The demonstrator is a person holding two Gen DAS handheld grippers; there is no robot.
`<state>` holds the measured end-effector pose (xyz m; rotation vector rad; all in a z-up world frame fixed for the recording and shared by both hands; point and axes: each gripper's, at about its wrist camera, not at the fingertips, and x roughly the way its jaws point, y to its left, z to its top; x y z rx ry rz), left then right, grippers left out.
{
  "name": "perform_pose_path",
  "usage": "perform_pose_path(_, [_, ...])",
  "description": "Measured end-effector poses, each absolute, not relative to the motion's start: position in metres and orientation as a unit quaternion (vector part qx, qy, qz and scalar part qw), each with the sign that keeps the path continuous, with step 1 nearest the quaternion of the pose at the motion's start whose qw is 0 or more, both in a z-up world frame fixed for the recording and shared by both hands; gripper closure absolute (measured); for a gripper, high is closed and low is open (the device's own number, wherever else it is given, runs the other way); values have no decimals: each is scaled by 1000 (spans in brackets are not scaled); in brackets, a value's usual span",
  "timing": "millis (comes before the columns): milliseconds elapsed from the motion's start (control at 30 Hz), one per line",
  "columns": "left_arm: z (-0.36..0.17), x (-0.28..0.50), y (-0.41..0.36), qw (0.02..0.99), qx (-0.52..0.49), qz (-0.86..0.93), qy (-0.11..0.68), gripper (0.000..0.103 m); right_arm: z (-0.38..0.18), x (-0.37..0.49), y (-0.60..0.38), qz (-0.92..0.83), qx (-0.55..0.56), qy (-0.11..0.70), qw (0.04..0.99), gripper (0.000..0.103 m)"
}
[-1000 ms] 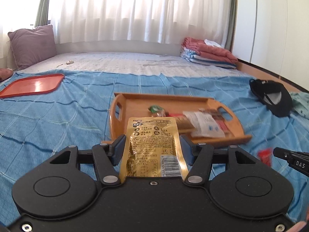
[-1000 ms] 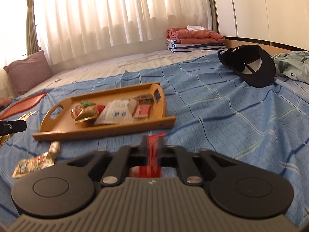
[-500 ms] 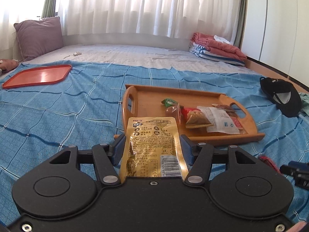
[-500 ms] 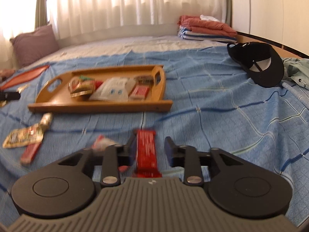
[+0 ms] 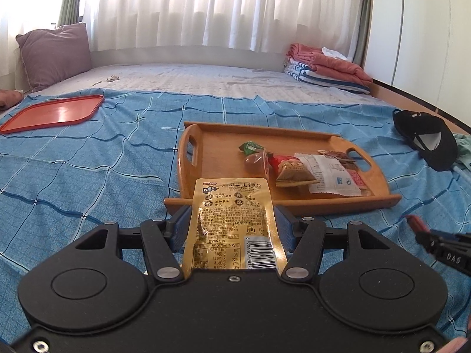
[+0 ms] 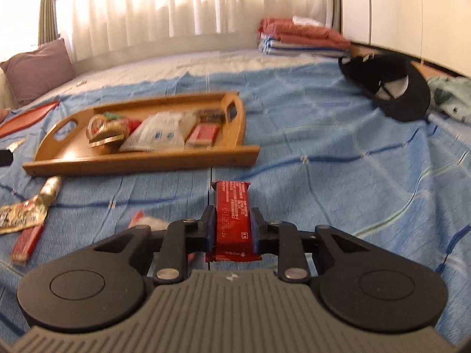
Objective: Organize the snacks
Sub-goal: 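Carry the gold pouch and red bar over the wooden tray with both tools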
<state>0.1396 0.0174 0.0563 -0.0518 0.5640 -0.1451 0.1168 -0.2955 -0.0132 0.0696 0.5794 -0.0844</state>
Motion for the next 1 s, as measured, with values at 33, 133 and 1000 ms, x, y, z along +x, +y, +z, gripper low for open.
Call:
perform_pose_path(33, [57,142,19,957,-31,-70,279,46,-7,118,-296,-37,35,280,959,74])
perform_pose_path(133, [62,152,21,957,-45,-64,279,46,11,126,-297,-32,40,267,962,74])
perform_pose_path(1000, [36,284,7,948,-38,-35,314,46,21,265,-285,-29,59,323,944,74])
